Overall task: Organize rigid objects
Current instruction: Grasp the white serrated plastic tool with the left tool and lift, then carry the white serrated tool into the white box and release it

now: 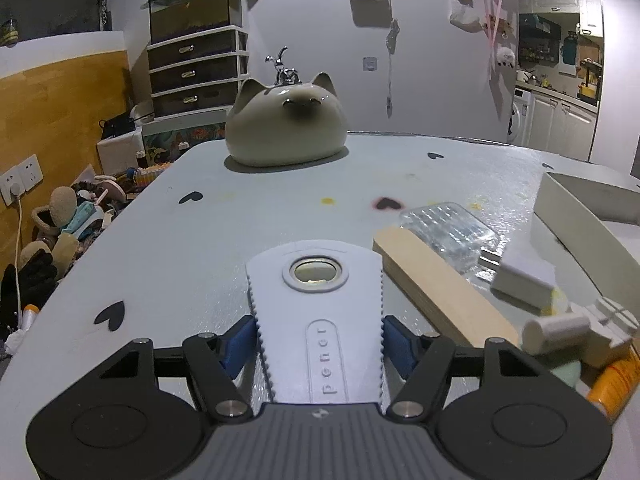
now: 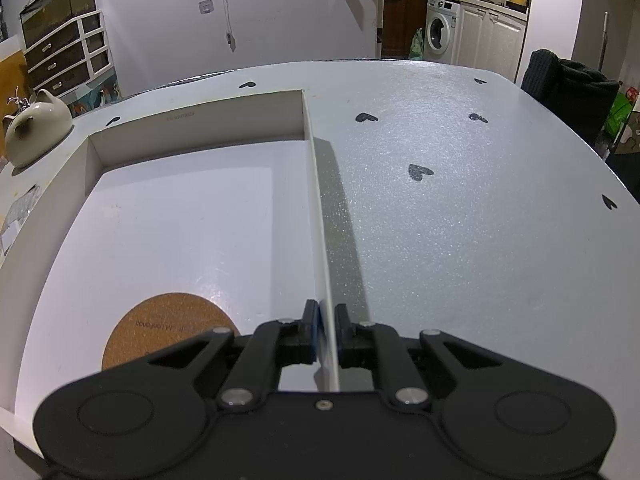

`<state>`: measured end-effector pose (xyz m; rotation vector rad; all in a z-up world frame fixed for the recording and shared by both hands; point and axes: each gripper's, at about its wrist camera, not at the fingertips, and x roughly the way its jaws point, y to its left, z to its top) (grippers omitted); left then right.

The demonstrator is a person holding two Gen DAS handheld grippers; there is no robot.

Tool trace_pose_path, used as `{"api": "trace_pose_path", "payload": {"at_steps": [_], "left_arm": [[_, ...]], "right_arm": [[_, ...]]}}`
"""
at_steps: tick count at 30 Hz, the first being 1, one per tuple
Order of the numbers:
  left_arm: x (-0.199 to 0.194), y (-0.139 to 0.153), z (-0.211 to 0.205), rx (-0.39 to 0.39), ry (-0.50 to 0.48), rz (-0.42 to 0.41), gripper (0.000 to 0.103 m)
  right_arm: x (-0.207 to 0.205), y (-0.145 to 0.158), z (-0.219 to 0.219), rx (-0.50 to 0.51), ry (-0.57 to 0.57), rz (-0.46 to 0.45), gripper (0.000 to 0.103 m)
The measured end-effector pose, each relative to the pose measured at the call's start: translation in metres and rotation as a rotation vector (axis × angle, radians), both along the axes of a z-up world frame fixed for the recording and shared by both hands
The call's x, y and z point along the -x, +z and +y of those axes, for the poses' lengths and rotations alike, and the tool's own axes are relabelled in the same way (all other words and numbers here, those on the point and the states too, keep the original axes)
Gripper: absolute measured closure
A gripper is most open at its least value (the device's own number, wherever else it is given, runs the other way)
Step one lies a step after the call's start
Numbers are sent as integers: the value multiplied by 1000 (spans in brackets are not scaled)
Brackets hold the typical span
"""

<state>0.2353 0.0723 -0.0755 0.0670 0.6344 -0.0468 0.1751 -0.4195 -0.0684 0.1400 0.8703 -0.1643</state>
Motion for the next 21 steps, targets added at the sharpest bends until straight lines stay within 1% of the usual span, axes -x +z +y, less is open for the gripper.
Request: {"api": "trace_pose_path", "payload": {"at_steps": [5,12,21], "left_arm": [[16,13,0,32,-6,-34,35],[37,34,-9,68,-55,-94,35],[54,51,-26,88,-115,-151,35]], "right_arm": [[0,0,0,1,-1,0,93],[0,0,0,-1,0,-1,93],[1,1,0,-2,0,-4,93]]}}
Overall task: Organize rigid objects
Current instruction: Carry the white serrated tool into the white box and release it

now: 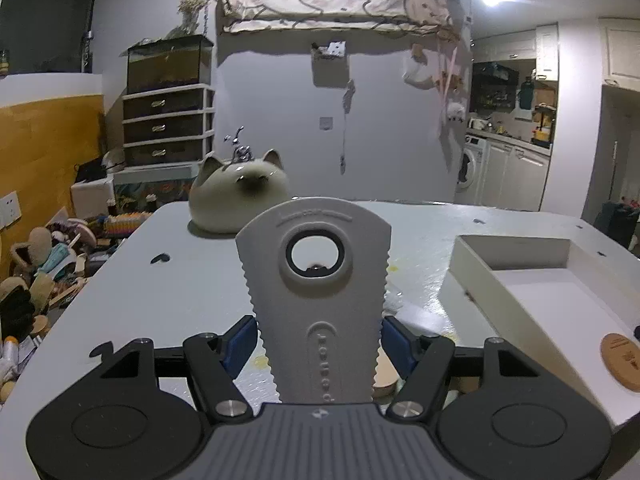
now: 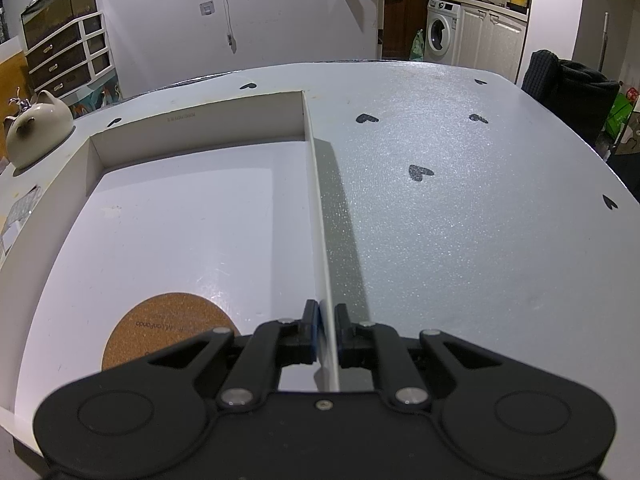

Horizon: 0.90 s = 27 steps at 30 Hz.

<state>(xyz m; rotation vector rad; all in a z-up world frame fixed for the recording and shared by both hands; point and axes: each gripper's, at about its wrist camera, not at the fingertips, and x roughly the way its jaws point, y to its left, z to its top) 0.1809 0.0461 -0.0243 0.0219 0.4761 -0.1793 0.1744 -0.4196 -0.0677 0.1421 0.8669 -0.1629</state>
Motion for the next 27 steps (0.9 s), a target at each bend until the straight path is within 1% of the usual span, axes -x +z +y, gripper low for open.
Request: {"api": "trace_pose_path", "payload": {"at_steps": [2,4,9,15,21,25,27], "left_arm": [[3,0,-3,-7,-12,-4,35],[1,-3,-7,-18,-20,9,35],[-4,-26,-16,-63,-37,98,35],[5,-47,-15,-110,-35,151,35],[21,-52,-15,-155,-18,138,33],[27,-56,-13,-140,-20,147,33],[26,-57,-9,-117,-12,148,37]], "right_arm": [[0,0,0,1,0,0,93],[0,0,0,1,0,0,93],[0,0,0,1,0,-1,93],[0,0,0,1,1,0,93],[0,1,0,0,0,-1,93],[0,1,2,0,-1,-4,93],[0,1,2,0,-2,-5,93]]}}
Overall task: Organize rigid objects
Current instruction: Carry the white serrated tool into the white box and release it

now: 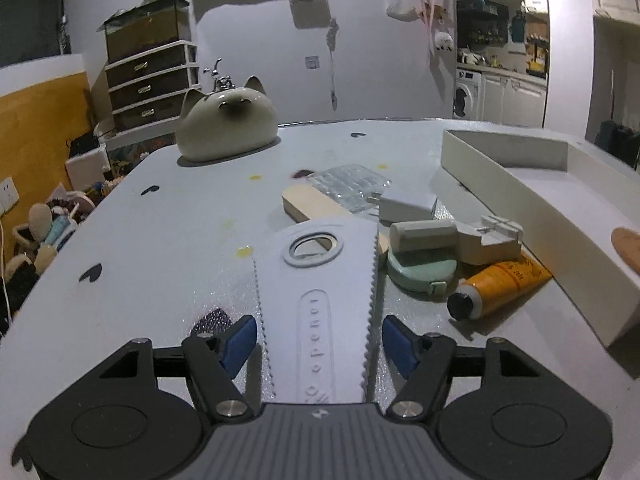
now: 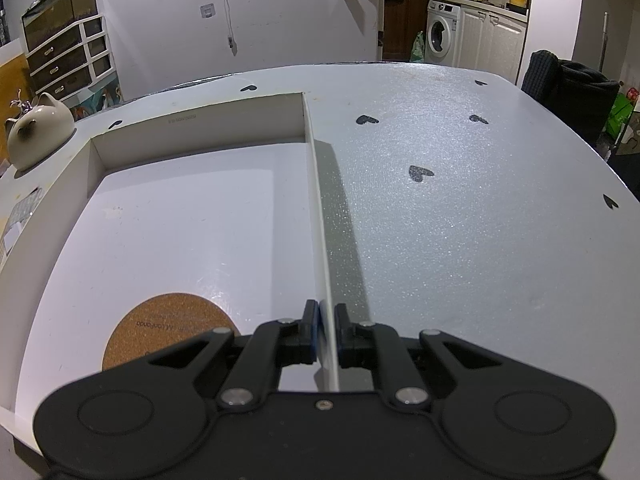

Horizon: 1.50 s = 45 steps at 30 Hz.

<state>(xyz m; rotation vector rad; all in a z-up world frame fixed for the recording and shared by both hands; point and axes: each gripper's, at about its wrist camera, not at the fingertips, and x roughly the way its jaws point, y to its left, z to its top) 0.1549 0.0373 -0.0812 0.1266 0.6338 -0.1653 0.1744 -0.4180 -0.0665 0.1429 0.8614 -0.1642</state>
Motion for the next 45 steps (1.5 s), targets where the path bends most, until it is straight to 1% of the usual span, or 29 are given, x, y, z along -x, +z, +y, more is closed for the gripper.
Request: {"api": "trace_pose_path", "payload": {"at_steps": [1,3,5,9,17,24,30,37,42,45], "left_arm": [[-1,0,2,15,6,-3,41],[-2,0,5,47,10,-4,41],[-3,0,6,59,13,-8,42],[0,3,6,67,18,-10,42],[8,28,4,57,5,-79,42],[12,47,-7,87,-33,-124,42],[8,61,-33,112,-89,-158,42],[-3,76,-81,139,-182,-192,42],[-8,78,-120,159,-244,-173,42],[-12,74,-145,176,-273,-133,42]], "right_arm": [[0,0,0,0,0,-1,93],[0,0,0,0,0,-1,93],[0,0,0,0,0,-1,93],[0,0,0,-1,0,-1,93],[0,0,0,-1,-1,-2,93],[0,0,-1,-2,-1,-2,93],[0,0,-1,-1,0,-2,93],[1,0,-1,-2,-1,-3,93],[0,0,-1,-2,-1,-3,93],[0,1,-1,-3,0,-5,93]]}}
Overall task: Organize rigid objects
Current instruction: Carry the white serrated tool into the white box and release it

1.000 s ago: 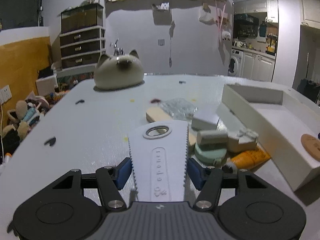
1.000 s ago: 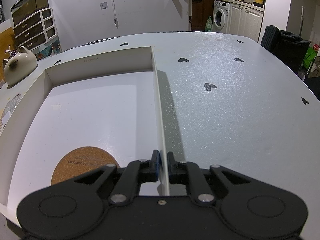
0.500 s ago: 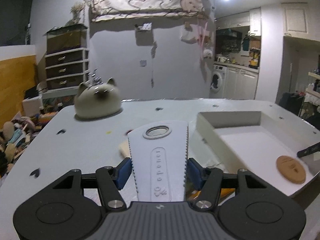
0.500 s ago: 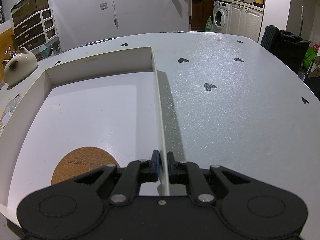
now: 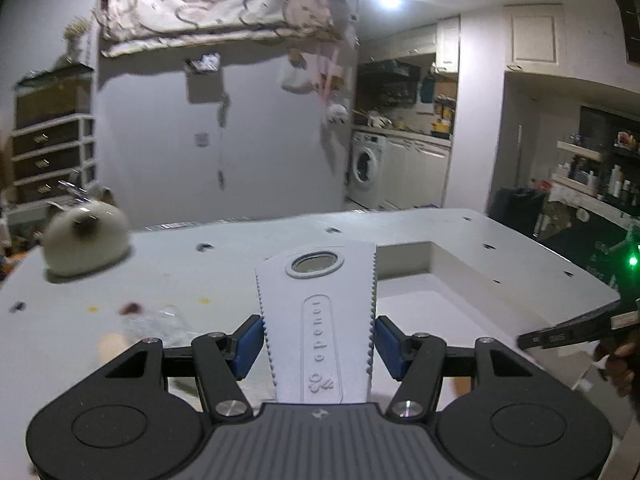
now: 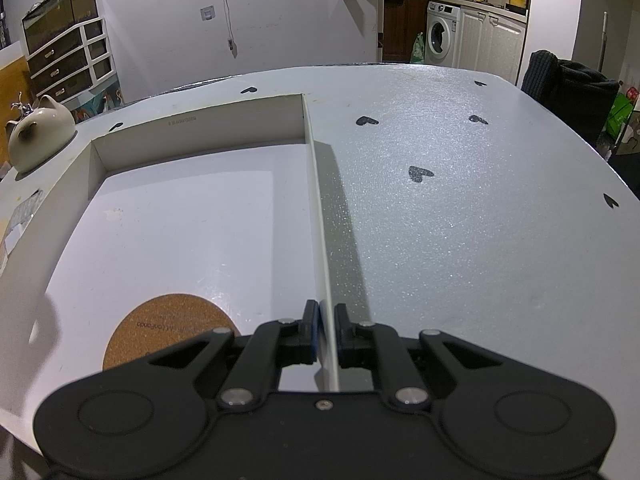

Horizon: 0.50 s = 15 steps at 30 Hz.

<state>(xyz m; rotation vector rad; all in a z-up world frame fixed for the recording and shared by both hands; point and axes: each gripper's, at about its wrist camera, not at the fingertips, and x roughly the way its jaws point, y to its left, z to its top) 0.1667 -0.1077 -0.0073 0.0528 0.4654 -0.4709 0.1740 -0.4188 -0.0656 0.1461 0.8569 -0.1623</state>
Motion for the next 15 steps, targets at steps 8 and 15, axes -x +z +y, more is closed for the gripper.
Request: {"api": "trace_pose_path", "payload": {"at_steps": [8,15], "left_arm": [[-17,-22,-56,-29,41,112,42],[-23,-45,-86,-105,-9,178,42]], "right_arm": [[1,-1,-1,-2,2,-5,94],[3,-2,-3,-10,7,-16,94]]}}
